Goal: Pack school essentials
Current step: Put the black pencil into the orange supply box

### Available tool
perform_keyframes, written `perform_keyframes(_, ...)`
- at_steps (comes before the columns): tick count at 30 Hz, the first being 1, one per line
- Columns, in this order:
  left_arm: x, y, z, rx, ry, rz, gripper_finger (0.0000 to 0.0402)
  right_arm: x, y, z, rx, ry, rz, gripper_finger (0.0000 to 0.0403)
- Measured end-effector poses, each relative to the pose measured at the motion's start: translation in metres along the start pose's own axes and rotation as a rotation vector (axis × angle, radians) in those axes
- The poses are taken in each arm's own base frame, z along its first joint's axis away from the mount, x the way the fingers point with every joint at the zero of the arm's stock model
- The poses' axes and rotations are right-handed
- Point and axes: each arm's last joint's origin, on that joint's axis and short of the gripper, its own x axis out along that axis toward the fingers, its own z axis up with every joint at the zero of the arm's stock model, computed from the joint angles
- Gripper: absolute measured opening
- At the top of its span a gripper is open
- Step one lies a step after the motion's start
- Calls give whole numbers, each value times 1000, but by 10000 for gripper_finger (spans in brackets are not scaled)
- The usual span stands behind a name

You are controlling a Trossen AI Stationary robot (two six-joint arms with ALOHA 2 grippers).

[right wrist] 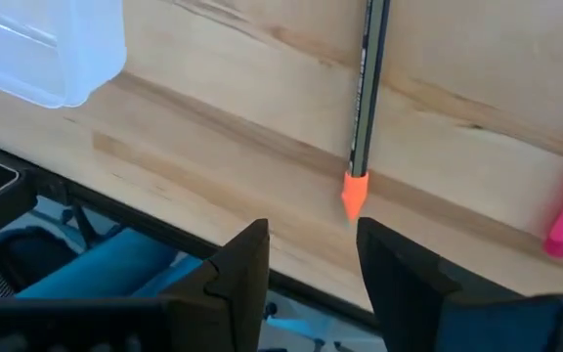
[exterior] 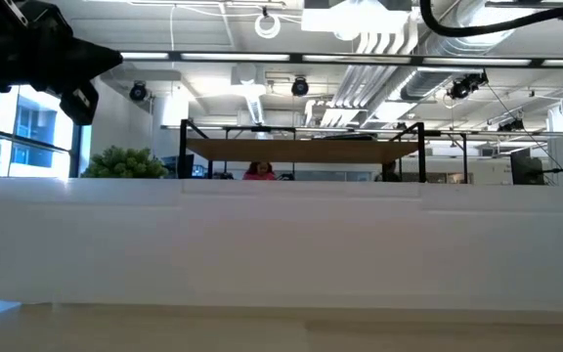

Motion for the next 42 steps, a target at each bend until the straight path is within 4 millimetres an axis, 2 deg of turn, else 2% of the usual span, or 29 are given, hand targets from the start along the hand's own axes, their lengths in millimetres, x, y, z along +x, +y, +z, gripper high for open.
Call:
perform_keyframes(5,0,0,0,0,-2,11,1,7,-4,-5,-5,-63,6,149)
perform_keyframes(14,0,1,0,-2,-12,34,1,20,-12,-13,-56,-78,-38,149)
perform_keyframes(25,0,2,0,-3,-22,61,1,40,-15,-14,-86,-62,-79,149)
perform_keyframes(32,0,2,1,-2,-31,82,0,45,-15,-13,-54,-50,-106,146)
perform_keyframes(42,0,3,1,0,-41,106,0,45,-20,-11,-1,-41,-169,68)
